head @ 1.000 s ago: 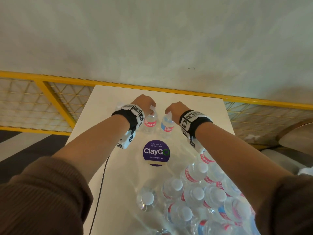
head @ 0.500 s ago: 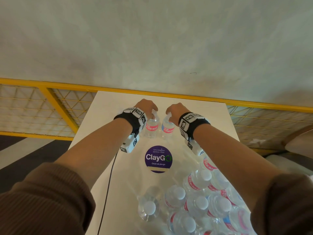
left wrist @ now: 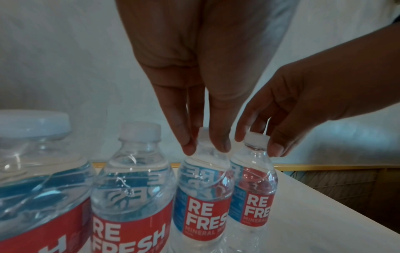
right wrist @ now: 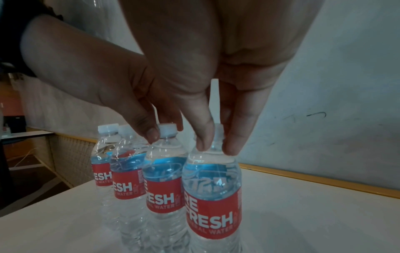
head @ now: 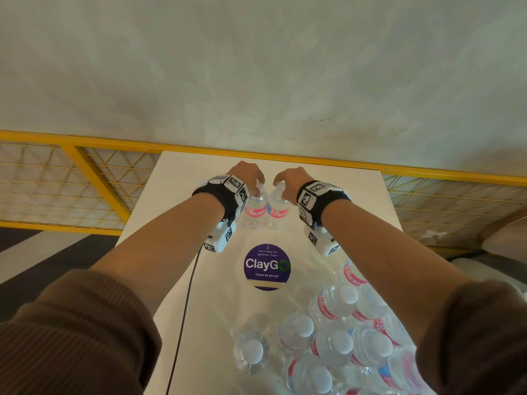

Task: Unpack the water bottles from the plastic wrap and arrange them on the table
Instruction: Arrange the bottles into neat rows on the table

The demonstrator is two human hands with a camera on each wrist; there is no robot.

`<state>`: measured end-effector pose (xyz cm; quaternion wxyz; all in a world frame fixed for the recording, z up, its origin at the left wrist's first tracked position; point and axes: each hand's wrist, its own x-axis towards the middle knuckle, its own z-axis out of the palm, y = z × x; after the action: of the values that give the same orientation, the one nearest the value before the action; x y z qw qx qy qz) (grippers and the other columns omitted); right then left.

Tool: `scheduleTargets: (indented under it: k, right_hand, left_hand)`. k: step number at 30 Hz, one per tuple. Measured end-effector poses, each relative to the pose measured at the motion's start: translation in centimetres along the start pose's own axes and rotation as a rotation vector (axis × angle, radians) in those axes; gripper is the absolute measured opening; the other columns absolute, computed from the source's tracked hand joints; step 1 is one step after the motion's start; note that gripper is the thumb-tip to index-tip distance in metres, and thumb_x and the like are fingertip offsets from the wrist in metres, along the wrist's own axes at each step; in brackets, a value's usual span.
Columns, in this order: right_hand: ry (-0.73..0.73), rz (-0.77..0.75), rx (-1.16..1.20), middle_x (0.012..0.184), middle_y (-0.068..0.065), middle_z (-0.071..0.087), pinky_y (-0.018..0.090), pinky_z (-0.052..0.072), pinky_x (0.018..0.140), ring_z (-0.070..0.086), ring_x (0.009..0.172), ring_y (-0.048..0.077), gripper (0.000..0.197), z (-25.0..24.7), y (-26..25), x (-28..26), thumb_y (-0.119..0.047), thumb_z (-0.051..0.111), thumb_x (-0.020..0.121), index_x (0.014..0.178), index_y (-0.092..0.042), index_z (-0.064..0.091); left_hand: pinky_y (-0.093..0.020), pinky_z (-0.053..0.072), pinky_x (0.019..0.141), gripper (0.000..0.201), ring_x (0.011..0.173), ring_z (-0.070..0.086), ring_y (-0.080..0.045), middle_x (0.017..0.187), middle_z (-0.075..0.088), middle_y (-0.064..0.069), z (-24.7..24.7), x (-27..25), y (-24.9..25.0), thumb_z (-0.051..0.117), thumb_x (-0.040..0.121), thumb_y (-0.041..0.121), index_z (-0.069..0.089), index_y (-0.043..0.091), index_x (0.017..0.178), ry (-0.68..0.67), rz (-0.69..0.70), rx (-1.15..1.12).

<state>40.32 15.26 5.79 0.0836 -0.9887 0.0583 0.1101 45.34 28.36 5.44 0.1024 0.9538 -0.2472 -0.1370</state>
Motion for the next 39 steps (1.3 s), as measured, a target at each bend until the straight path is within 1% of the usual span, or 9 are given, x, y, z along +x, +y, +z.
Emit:
scheduleTargets:
  k: [4,5,7,8,12,18,22,35,39]
  right_hand:
    - [0.021,-0.021,0.003,0.131,0.006,0.057,0.032,0.046,0.097,0.056,0.118,0.026,0.036,0.0,0.2,0.0,-0.004,0.054,0.092,0.126,-0.015,0.059]
    - [0.021,-0.025,0.000,0.131,0.006,0.057,0.032,0.046,0.097,0.055,0.118,0.025,0.036,0.0,0.2,0.0,-0.005,0.054,0.092,0.126,-0.016,0.059]
    - [0.013,-0.023,-0.003,0.131,0.005,0.057,0.031,0.046,0.097,0.055,0.118,0.025,0.035,0.0,0.1,-0.1,-0.007,0.055,0.092,0.126,-0.016,0.059]
    - [0.006,-0.014,0.006,0.130,0.006,0.057,0.031,0.046,0.095,0.056,0.117,0.025,0.035,-0.1,0.1,-0.1,-0.008,0.057,0.091,0.125,-0.016,0.060]
    - [-0.024,0.015,0.027,0.126,0.007,0.060,0.028,0.048,0.088,0.059,0.112,0.026,0.037,-0.1,0.0,-0.4,-0.008,0.063,0.087,0.123,-0.016,0.062]
    - [-0.029,0.025,0.062,0.127,0.007,0.059,0.028,0.048,0.090,0.058,0.113,0.026,0.037,-0.2,0.0,-0.9,-0.009,0.065,0.086,0.123,-0.015,0.062]
    - [-0.036,0.030,0.082,0.127,0.007,0.059,0.028,0.048,0.090,0.059,0.113,0.025,0.037,-0.1,-0.1,-1.2,-0.009,0.066,0.085,0.122,-0.015,0.062]
    - [-0.010,0.035,0.075,0.129,0.007,0.059,0.029,0.047,0.093,0.058,0.114,0.025,0.036,-0.1,-0.3,-1.2,-0.006,0.061,0.088,0.123,-0.016,0.061]
    - [-0.016,0.019,0.044,0.129,0.006,0.058,0.029,0.047,0.094,0.057,0.116,0.024,0.036,-0.3,-0.2,-1.3,-0.006,0.061,0.089,0.124,-0.015,0.061]
  left_hand:
    - [-0.038,0.051,0.086,0.029,0.107,0.060,-0.032,0.111,0.067,-0.015,-0.2,0.1,-0.2,0.065,0.079,0.016,0.067,0.002,0.104,-0.019,-0.001,-0.004]
    - [-0.038,0.050,0.088,0.031,0.108,0.060,-0.032,0.113,0.067,-0.013,-0.2,0.1,-0.3,0.066,0.079,0.018,0.067,0.005,0.107,-0.015,0.000,-0.006]
    - [-0.033,0.048,0.092,0.038,0.112,0.059,-0.026,0.120,0.065,-0.006,-0.2,0.0,-0.3,0.071,0.079,0.024,0.067,0.016,0.116,-0.014,0.004,-0.012]
    - [-0.031,0.048,0.094,0.040,0.114,0.057,-0.024,0.123,0.064,-0.004,-0.3,-0.1,-0.3,0.072,0.079,0.025,0.066,0.018,0.118,-0.016,0.013,-0.013]
    - [-0.029,0.044,0.095,0.042,0.118,0.055,-0.023,0.126,0.062,-0.004,-0.3,0.0,-0.3,0.074,0.080,0.022,0.064,0.017,0.121,-0.020,0.025,-0.026]
    - [-0.028,0.043,0.096,0.044,0.119,0.054,-0.022,0.126,0.062,-0.004,-0.5,-0.3,-0.4,0.074,0.080,0.024,0.063,0.015,0.122,-0.011,0.042,-0.040]
    - [-0.029,0.043,0.098,0.045,0.120,0.053,-0.022,0.127,0.061,-0.004,-0.5,-0.5,-0.6,0.074,0.080,0.024,0.064,0.015,0.123,-0.014,0.046,-0.040]
    - [-0.030,0.045,0.097,0.041,0.118,0.055,-0.023,0.125,0.063,-0.004,0.3,0.1,-0.6,0.074,0.080,0.023,0.066,0.016,0.119,0.013,0.047,-0.033]
    - [-0.028,0.044,0.093,0.041,0.116,0.056,-0.023,0.124,0.063,-0.004,0.2,0.3,-0.6,0.074,0.079,0.023,0.066,0.016,0.119,0.001,0.041,-0.022]
